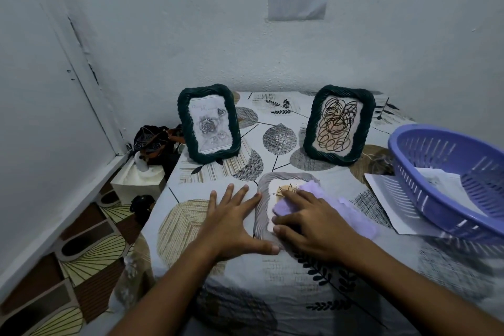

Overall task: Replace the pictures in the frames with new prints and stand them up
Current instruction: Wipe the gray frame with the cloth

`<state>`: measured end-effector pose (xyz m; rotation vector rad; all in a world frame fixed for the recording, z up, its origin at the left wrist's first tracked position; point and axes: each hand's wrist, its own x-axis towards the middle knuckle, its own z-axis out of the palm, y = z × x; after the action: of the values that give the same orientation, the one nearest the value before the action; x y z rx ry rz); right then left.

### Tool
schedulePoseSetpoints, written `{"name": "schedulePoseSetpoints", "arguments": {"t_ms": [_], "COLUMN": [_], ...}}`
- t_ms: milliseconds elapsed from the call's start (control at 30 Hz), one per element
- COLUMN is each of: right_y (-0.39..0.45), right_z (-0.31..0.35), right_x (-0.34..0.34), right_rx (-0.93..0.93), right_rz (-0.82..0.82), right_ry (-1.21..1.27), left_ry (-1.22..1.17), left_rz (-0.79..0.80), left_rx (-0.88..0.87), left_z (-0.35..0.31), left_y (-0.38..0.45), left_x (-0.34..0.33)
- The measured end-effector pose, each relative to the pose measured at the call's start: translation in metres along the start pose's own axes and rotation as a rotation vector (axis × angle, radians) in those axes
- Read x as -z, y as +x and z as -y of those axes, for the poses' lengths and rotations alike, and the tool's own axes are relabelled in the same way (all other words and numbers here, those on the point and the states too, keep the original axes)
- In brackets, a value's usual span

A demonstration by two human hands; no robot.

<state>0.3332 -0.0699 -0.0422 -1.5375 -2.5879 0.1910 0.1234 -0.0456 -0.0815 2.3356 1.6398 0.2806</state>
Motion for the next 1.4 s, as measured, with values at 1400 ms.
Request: {"name": "schedulePoseSetpoints", "arguments": {"t_ms": [1400], "right_y": [0.056], "right_z": [-0.022], "right_x": [0.004], "right_rx": [-0.104], "right_rz": [-0.107], "right_ry": [0.393], "left_ry": [0.009], "left_rz": [0.002], "left_rx": [-0.007], "left_z": [0.000], "left_y": [0.001], "left_x": [0.001]}}
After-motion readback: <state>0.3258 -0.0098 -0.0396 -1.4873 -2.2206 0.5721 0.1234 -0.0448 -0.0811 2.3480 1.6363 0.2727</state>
